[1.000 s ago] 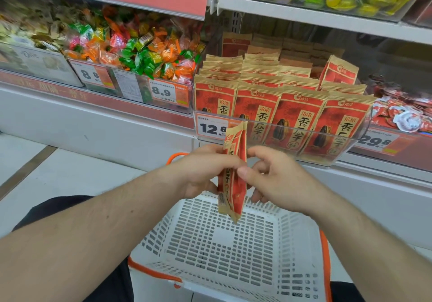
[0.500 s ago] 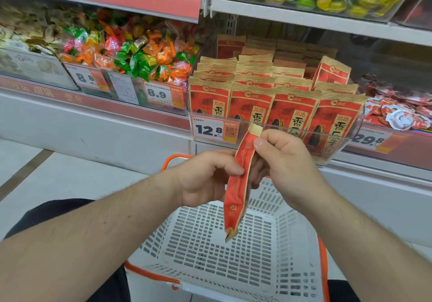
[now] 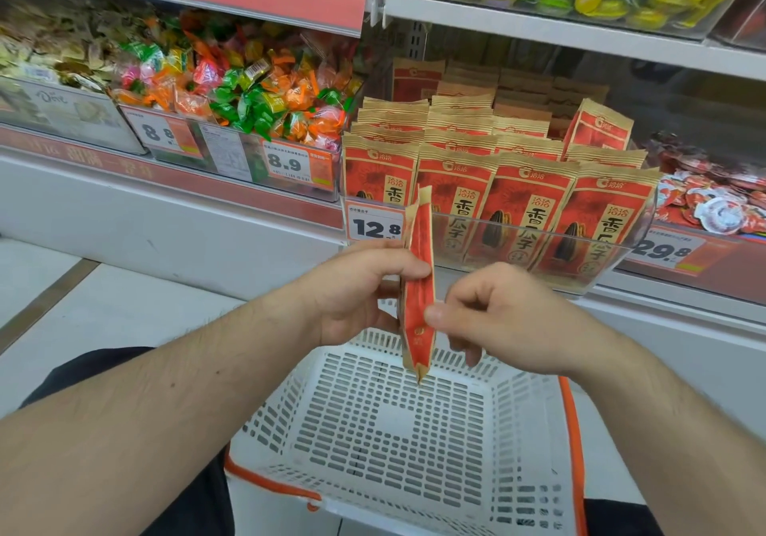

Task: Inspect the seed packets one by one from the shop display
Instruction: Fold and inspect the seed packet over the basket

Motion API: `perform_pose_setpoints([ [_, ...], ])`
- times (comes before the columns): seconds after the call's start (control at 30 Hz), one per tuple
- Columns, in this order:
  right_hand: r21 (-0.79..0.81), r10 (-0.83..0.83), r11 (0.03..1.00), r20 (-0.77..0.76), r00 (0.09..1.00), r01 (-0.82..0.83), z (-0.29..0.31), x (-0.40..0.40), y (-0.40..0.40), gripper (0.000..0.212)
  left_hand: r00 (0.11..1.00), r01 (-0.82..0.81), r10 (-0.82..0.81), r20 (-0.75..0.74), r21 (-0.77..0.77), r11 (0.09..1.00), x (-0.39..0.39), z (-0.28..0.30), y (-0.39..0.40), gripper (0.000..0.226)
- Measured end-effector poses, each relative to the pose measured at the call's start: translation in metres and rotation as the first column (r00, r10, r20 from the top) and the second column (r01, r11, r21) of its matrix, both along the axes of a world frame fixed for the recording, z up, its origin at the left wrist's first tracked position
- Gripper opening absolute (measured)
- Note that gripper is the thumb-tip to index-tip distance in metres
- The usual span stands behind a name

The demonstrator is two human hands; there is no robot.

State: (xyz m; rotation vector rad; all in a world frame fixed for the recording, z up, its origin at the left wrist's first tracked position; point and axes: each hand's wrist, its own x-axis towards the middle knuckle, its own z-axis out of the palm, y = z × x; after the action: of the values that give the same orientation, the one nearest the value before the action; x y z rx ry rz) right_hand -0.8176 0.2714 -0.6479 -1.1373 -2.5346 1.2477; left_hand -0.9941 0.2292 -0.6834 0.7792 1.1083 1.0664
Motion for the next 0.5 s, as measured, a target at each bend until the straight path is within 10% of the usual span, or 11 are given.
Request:
perform_pose_setpoints([
  [0.3,-0.082,0.104,0.992,0.067,0.992,-0.099,0.0042,-0.0007,-0.0028,0.034,0.997,-0.051,0.051,0.055,-0.004,0.999,-0.001,0.0026,0.0001,0.007],
  [0.5,-0.138,0.017,0.99,-0.052,0.998,-0.024,-0.0043,-0.0011,0.0011,0.021,0.991,-0.052,0.055,0.126,-0.021,0.998,-0.0044,0.003,0.0003,0.053],
])
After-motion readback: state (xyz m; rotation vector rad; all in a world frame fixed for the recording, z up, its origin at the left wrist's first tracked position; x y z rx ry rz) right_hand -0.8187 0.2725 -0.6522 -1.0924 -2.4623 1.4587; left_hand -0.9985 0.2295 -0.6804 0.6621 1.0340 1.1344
